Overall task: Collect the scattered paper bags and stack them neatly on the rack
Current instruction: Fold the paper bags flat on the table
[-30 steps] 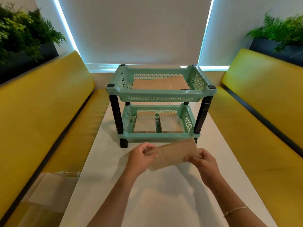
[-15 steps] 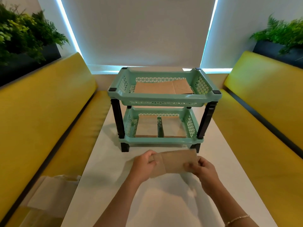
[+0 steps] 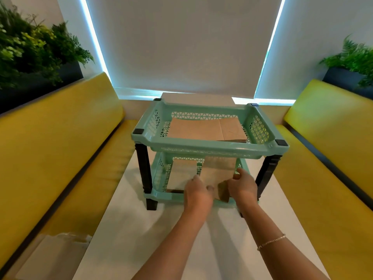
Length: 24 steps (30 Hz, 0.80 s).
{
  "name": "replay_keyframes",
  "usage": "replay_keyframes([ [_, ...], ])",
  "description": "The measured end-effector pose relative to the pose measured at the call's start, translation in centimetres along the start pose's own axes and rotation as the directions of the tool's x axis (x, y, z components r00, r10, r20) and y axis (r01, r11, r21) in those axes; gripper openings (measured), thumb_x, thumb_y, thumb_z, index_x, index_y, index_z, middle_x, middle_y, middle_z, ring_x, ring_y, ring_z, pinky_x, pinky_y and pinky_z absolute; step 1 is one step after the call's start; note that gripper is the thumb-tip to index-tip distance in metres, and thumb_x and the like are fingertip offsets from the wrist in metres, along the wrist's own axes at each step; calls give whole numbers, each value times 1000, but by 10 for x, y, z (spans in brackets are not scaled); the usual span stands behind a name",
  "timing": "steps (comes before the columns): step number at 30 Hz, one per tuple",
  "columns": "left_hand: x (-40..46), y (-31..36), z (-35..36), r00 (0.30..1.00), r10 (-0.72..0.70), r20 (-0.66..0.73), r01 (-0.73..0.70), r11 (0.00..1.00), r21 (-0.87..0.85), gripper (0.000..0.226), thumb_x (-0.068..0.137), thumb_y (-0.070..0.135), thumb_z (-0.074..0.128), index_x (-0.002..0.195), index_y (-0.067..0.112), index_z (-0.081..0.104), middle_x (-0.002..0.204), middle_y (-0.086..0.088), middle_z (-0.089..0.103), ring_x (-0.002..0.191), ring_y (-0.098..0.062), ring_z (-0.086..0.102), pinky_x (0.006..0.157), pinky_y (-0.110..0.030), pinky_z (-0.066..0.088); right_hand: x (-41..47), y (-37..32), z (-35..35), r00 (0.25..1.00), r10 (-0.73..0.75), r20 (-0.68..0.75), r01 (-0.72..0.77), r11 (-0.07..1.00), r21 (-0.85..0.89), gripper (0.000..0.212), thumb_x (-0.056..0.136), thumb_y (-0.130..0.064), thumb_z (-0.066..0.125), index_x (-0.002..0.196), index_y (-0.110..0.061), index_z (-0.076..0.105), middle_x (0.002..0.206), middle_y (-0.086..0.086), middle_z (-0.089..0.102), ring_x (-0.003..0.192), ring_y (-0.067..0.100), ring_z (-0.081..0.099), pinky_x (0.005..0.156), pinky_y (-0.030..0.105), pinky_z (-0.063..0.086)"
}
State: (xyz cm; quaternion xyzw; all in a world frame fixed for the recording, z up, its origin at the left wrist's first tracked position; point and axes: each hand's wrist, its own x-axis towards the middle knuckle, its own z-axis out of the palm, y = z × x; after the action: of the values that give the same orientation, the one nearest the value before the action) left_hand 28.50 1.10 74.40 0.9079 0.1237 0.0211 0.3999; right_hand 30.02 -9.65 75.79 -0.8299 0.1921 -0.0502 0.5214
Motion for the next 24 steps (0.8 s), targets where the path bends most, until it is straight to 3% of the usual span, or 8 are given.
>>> replay_keyframes([
  [2, 9, 8, 9, 999, -23, 35, 20, 996, 86, 37, 95, 27, 52, 123, 4, 49, 122, -13, 55, 113, -26, 53, 92, -33, 44, 12, -1, 4, 999, -30, -27, 28, 999, -47, 23, 86, -3, 49, 106, -10, 58, 94, 7, 63, 88, 23, 57, 81, 38, 51],
  [5, 16, 12, 21, 996, -42, 76, 31, 989, 147, 42, 96, 21, 46, 131, -2, 43, 129, -17, 51, 121, -28, 46, 98, -33, 40, 27, 2, 10, 999, -28, -19, 26, 995, -92, 26, 87, -3, 46, 111, -7, 56, 102, 10, 61, 85, 22, 51, 73, 30, 43],
  [11, 19, 9, 33, 993, -27, 115, 3, 980, 197, 31, 97, 14, 43, 124, 1, 45, 126, -16, 52, 118, -27, 45, 97, -31, 38, 45, 8, 22, 997, 70, 29, -64, 982, -180, 35, 85, -3, 50, 120, -6, 50, 117, 17, 59, 107, 32, 55, 83, 31, 43],
  [14, 20, 8, 36, 994, -32, 109, 8, 978, 210, 30, 97, 14, 43, 125, 2, 46, 126, -15, 51, 117, -26, 45, 97, -30, 37, 47, 7, 25, 997, 66, 45, -54, 971, -235, 36, 86, -2, 51, 122, -3, 50, 120, 19, 58, 111, 32, 54, 79, 27, 38],
  [24, 22, 8, 41, 997, 11, 76, -29, 969, 246, 24, 98, 15, 42, 120, 7, 49, 121, -12, 55, 115, -24, 42, 97, -31, 36, 53, 15, 33, 997, 76, 14, -68, 951, -302, 40, 88, -7, 52, 128, -5, 46, 122, 22, 57, 116, 36, 51, 94, 39, 42],
])
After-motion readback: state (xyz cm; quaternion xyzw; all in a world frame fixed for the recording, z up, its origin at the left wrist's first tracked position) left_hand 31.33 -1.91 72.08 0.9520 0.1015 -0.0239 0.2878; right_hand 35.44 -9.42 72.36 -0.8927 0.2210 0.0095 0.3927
